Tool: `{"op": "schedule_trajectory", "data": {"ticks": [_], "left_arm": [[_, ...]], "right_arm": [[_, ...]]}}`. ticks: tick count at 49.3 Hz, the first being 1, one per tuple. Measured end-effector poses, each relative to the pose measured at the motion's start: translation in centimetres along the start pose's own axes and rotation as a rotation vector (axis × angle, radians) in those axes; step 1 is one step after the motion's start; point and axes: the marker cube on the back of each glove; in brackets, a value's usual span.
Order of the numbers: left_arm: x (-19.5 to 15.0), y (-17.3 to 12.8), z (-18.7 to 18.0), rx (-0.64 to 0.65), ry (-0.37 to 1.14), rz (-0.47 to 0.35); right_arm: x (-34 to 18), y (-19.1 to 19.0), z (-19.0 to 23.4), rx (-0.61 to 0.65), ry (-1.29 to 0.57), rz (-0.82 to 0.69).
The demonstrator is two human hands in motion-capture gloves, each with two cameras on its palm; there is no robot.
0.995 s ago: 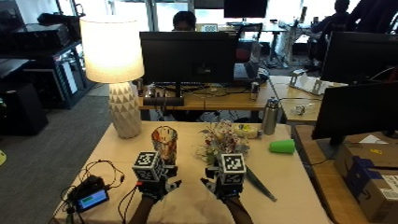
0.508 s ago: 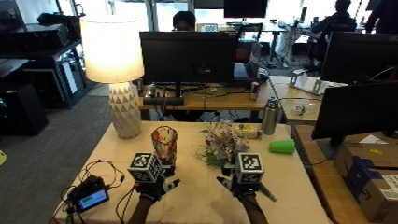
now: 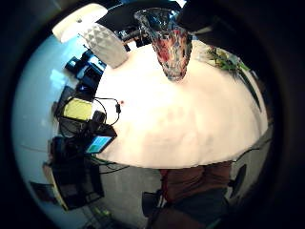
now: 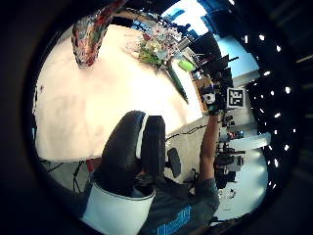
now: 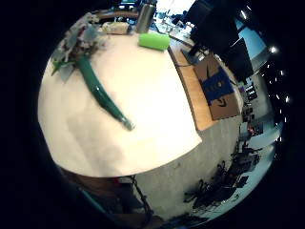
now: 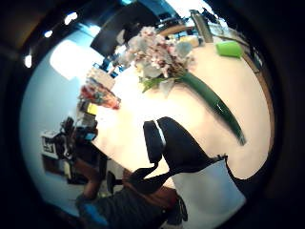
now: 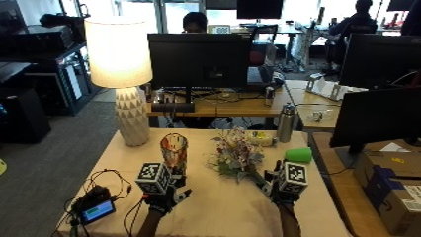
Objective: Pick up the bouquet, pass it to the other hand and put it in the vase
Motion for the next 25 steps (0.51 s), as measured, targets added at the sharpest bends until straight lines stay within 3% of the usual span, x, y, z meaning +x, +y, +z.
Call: {"op": "schedule_trajectory", "data": {"ticks": [25], "left_arm": [[-0.8, -0.4, 1.4, -0.038, 0.006, -0.023]], "right_arm": [[3.8, -3.4, 14.1, -0.338, 0.002, 0.145]]}}
